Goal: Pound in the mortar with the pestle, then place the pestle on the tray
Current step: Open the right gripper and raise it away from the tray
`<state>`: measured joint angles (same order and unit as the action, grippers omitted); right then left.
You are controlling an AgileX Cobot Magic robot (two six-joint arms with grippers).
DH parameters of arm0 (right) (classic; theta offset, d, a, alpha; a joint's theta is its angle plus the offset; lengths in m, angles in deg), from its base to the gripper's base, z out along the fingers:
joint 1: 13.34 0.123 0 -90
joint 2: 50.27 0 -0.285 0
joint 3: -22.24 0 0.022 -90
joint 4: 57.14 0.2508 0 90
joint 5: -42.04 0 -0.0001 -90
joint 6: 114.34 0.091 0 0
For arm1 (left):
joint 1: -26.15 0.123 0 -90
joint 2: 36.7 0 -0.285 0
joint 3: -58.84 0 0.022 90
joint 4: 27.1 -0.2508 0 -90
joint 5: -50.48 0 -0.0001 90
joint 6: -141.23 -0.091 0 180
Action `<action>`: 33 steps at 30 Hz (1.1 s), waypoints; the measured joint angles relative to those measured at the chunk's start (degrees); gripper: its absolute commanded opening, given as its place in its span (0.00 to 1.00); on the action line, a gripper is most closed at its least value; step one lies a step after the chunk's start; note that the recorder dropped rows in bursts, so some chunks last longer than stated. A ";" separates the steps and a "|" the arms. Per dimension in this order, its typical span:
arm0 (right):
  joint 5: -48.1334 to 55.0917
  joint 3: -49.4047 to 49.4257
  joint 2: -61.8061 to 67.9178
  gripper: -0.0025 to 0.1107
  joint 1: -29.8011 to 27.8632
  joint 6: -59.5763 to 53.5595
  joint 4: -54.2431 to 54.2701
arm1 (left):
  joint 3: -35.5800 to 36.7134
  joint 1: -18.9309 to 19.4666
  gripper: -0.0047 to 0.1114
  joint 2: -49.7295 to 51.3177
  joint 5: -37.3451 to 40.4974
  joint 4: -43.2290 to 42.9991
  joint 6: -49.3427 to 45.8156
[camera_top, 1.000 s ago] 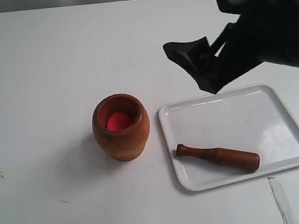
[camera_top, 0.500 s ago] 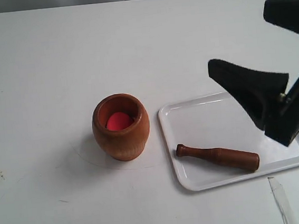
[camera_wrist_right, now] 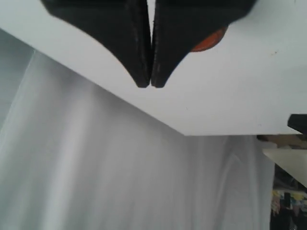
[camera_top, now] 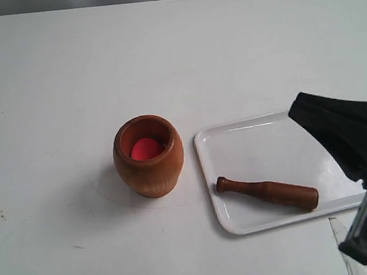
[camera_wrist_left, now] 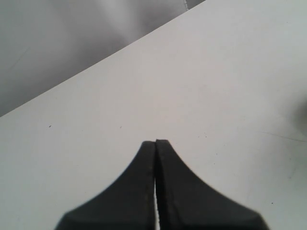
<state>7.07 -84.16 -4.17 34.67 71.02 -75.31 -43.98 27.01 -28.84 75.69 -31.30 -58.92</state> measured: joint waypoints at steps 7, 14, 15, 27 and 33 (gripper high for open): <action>-7.50 3.22 0.00 0.02 0.00 -1.72 -0.31 | 0.00 0.00 0.04 0.00 0.00 0.00 0.00; -5.32 3.44 0.00 0.02 0.00 -0.94 2.18 | 0.00 0.00 0.04 0.00 0.00 0.00 0.00; -4.69 3.44 0.00 0.02 0.00 -0.55 2.93 | 0.00 0.00 0.04 0.00 0.00 0.00 0.00; 0.19 3.44 0.00 0.02 0.00 3.53 5.26 | 0.00 0.00 0.04 0.00 0.00 0.00 0.00; 0.19 3.44 0.00 0.02 0.00 3.64 5.40 | 0.00 0.00 0.04 0.00 0.00 0.00 0.00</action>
<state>7.27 -80.72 -4.17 34.67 74.66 -69.91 -43.98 27.01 -28.84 75.69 -31.30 -58.92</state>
